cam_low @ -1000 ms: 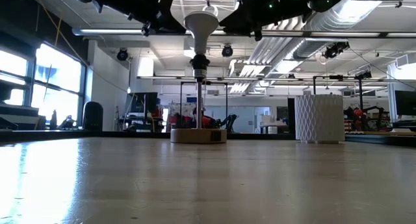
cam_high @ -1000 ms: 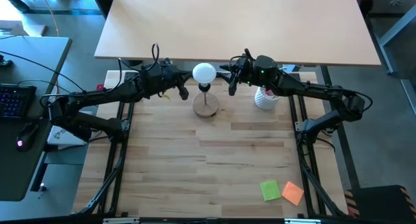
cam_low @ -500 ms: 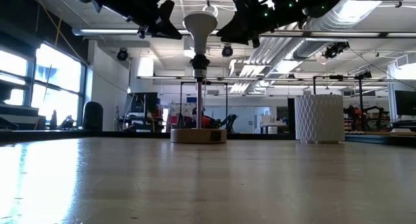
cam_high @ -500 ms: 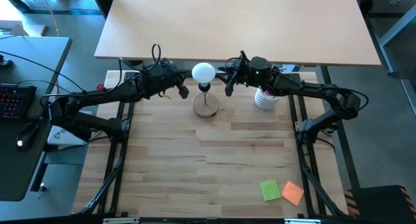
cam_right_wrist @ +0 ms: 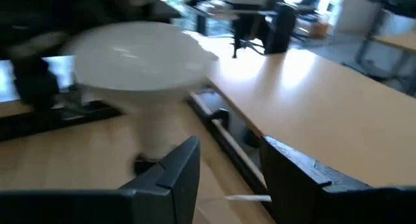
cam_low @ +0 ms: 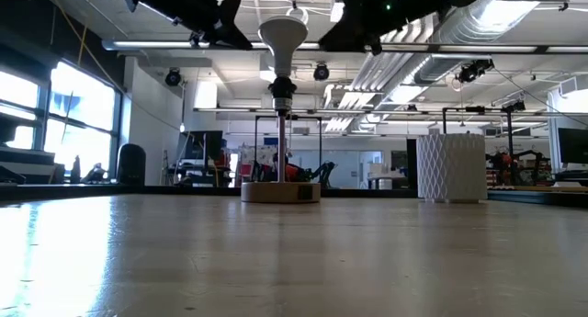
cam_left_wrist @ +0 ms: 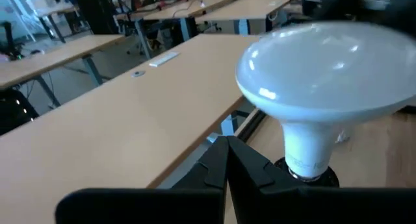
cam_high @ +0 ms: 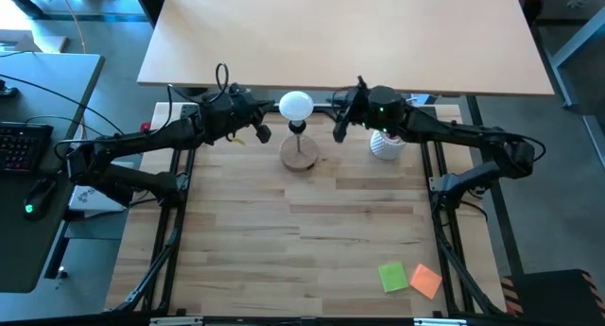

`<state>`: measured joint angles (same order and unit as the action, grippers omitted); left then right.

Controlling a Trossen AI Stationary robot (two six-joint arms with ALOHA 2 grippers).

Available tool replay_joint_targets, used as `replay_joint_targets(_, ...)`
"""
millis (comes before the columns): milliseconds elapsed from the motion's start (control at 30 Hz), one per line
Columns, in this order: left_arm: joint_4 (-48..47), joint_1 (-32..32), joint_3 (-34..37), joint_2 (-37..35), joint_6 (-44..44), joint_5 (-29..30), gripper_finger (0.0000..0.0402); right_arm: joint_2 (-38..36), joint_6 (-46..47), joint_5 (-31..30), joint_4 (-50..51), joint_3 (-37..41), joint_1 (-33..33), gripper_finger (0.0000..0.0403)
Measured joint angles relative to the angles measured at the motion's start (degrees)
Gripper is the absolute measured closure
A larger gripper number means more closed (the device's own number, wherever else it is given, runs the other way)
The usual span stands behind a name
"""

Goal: Screw lightbulb
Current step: Insert the lightbulb into the lamp

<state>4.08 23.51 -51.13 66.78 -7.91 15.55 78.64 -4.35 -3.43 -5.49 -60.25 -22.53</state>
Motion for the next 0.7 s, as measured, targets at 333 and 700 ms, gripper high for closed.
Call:
replay_joint_targets(333, 5.22, 2.30, 0.00, 1.38, -2.02, -8.44, 0.0401, 0.06, -7.75, 3.03, -4.23, 0.00, 5.81, 0.0247)
replay_joint_targets(700, 6.18, 2.55, 0.00, 1.95, -1.76, -9.46, 0.0401, 0.06, -4.76, 3.36, -5.94, 0.00, 1.60, 0.0247)
